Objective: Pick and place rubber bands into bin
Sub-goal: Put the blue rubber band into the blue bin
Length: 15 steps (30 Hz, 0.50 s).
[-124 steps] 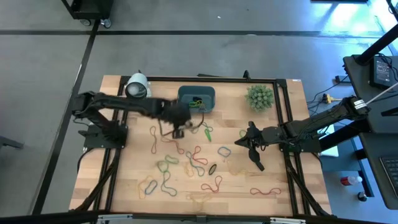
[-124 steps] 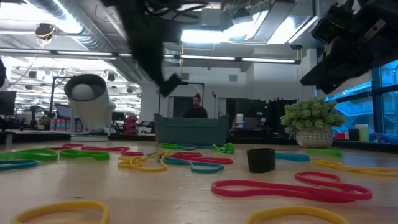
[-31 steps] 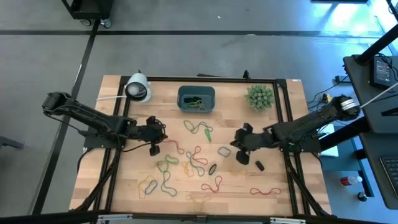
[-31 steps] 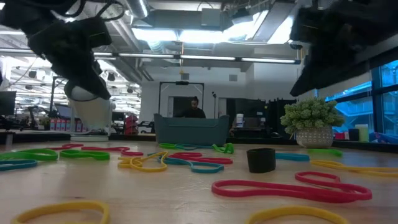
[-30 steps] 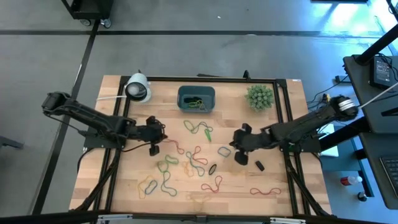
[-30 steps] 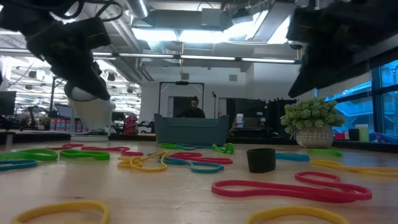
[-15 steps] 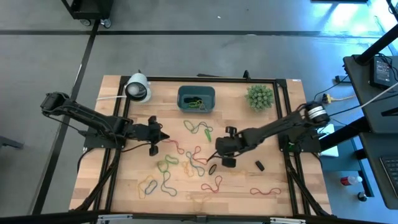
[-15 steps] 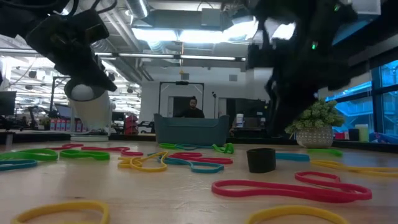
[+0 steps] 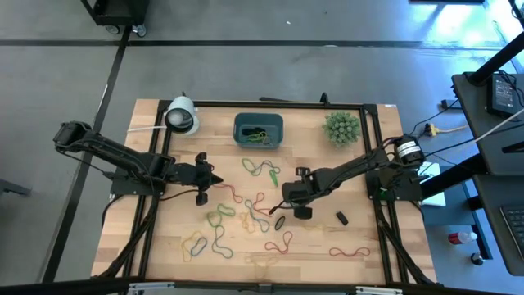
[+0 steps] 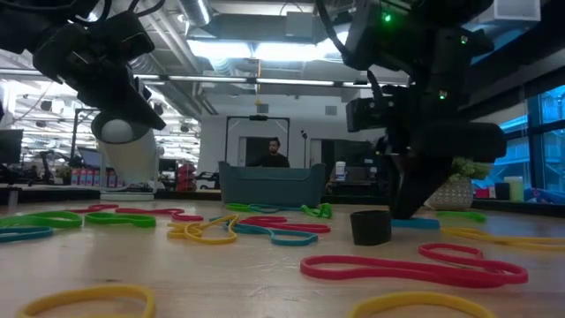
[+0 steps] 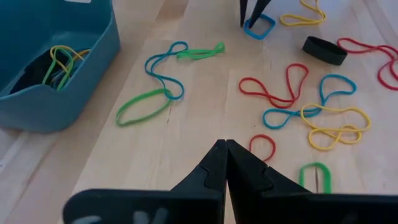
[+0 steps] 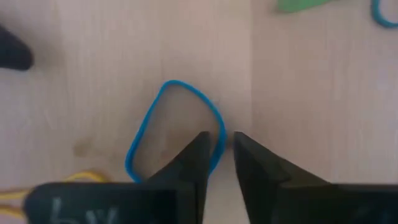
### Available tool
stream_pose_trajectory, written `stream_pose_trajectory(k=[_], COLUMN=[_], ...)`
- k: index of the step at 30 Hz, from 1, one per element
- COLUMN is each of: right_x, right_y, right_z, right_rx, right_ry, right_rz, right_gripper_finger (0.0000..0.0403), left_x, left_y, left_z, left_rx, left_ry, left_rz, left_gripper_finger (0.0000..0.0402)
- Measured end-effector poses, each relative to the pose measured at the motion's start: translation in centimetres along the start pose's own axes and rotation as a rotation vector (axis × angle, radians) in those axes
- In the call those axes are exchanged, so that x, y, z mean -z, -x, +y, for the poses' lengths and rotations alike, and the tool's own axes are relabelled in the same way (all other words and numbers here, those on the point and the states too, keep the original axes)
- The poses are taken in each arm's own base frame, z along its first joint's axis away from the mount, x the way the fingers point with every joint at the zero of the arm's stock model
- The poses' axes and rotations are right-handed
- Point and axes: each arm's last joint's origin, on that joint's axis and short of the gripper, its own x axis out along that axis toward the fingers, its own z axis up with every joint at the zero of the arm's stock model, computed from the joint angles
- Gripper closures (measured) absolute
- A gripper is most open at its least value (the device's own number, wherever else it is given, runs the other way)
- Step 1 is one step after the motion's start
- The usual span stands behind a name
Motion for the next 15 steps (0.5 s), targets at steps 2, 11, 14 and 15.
stream_pose_trajectory(k=[2, 11, 14, 15], right_x=[0.0, -1.5, -2.7, -3.4], right_y=[0.0, 2.0, 3.4, 3.9], right_z=[0.0, -0.6, -1.5, -1.8], right_rx=[-0.024, -0.017, 0.014, 0.018], right_ry=[0.008, -0.039, -0.022, -0.014], right_rz=[0.005, 0.079, 0.095, 0.076], right_gripper_finger=[0.0374, 0.0399, 0.0399, 0.0399], left_x=[0.0, 0.0, 0.0, 0.0], left_y=[0.0, 0.0, 0.0, 0.0], left_z=[0.0, 0.0, 0.0, 0.0], left_rx=[0.0, -0.001, -0.002, -0.002], left_ry=[0.0, 0.0, 0.0, 0.001], left_rz=[0.0, 0.0, 0.0, 0.0], left_gripper_finger=[0.04, 0.0397, 0.04, 0.04])
